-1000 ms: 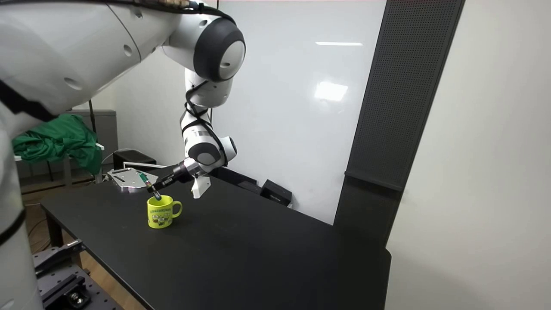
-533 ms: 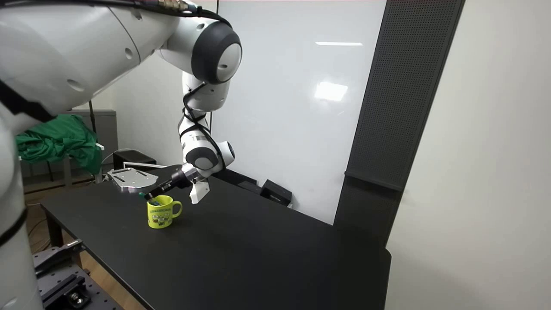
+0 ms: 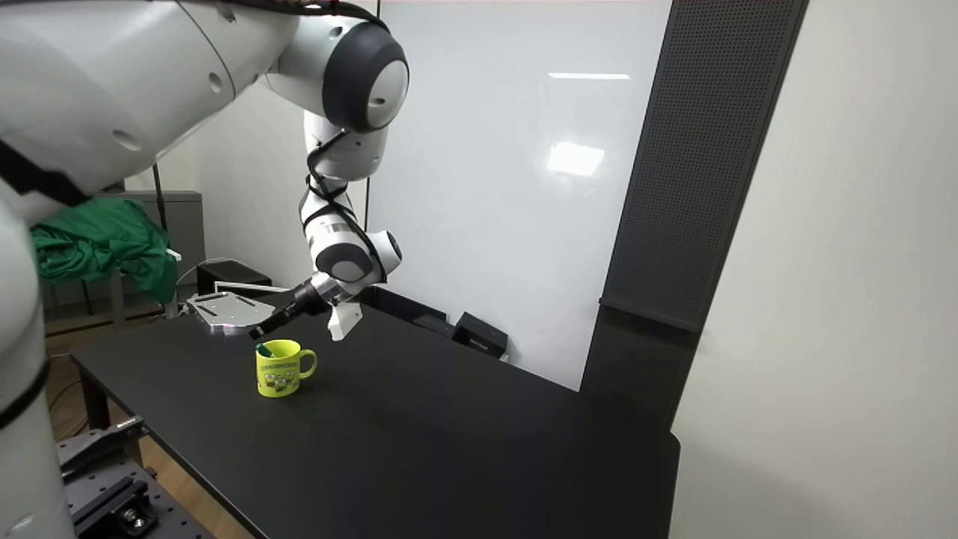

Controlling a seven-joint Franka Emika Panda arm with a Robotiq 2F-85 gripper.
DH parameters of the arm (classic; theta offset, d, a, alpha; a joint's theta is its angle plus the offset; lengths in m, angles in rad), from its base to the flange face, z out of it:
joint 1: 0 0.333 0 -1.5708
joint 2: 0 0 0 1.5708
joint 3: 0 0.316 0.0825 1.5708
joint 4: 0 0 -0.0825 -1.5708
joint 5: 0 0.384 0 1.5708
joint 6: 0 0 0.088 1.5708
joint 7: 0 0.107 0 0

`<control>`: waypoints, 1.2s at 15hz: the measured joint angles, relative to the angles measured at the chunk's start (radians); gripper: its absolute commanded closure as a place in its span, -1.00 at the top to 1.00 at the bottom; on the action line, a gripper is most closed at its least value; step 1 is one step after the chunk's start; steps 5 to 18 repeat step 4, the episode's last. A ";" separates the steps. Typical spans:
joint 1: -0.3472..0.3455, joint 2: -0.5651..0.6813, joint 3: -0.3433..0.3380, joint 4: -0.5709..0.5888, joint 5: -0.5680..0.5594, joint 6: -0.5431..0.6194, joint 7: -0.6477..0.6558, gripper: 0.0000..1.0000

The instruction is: Put the marker in the mug

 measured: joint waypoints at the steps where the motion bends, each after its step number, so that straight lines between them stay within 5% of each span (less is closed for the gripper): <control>1: 0.006 -0.014 0.000 0.000 -0.001 0.000 -0.001 1.00; 18: 0.019 -0.045 -0.001 -0.002 -0.001 0.000 -0.001 1.00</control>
